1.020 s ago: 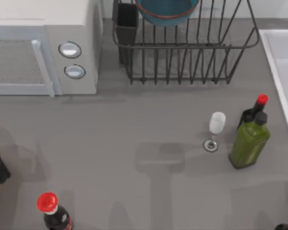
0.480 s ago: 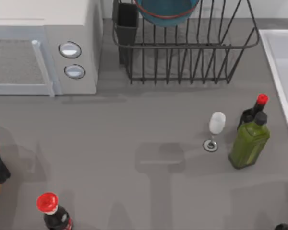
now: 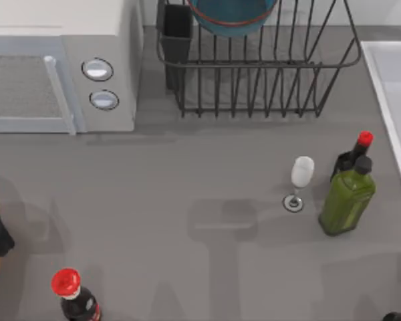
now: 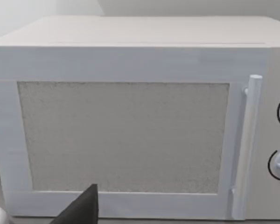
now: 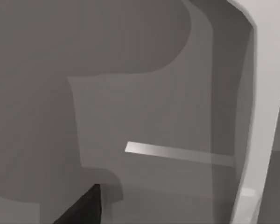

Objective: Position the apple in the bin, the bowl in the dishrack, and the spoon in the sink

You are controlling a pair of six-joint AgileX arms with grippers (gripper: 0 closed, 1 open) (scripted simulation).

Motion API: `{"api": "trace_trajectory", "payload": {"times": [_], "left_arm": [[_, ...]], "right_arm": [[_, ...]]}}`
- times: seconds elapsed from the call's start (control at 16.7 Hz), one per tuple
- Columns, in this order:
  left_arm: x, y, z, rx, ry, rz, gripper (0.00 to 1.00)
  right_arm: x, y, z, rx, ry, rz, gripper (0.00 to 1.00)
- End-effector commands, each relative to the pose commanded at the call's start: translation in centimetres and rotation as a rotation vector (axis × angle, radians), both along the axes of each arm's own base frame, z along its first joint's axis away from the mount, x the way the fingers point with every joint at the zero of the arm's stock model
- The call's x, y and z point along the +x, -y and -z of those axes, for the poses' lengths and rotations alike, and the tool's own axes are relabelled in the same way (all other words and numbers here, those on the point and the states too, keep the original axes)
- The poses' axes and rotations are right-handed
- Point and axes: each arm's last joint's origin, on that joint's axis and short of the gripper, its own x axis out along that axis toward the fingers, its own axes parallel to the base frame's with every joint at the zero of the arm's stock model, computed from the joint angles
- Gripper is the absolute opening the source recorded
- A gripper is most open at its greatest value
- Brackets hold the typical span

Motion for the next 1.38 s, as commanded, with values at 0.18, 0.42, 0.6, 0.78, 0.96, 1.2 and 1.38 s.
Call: {"api": "trace_trajectory", "payload": {"times": [0.18,0.42,0.6,0.78,0.96,1.2,1.38], "left_arm": [[0.0,0.0,0.0,0.0,0.0,0.0,1.0],[0.0,0.0,0.0,0.0,0.0,0.0,1.0],[0.0,0.0,0.0,0.0,0.0,0.0,1.0],[0.0,0.0,0.0,0.0,0.0,0.0,1.0],[0.0,0.0,0.0,0.0,0.0,0.0,1.0],[0.0,0.0,0.0,0.0,0.0,0.0,1.0],[0.0,0.0,0.0,0.0,0.0,0.0,1.0]], "right_arm": [[0.0,0.0,0.0,0.0,0.0,0.0,0.0],[0.3,0.1,-2.0,0.002,0.03,0.001,0.0],[0.8,0.1,-3.5,0.002,0.035,0.0,0.0],[1.0,0.1,-5.8,0.003,0.019,0.0,0.0],[0.9,0.1,-7.8,0.004,0.007,0.001,0.0],[0.4,0.1,-11.4,0.003,0.021,0.001,0.0],[0.3,0.0,-12.0,0.002,0.031,0.001,0.0]]}}
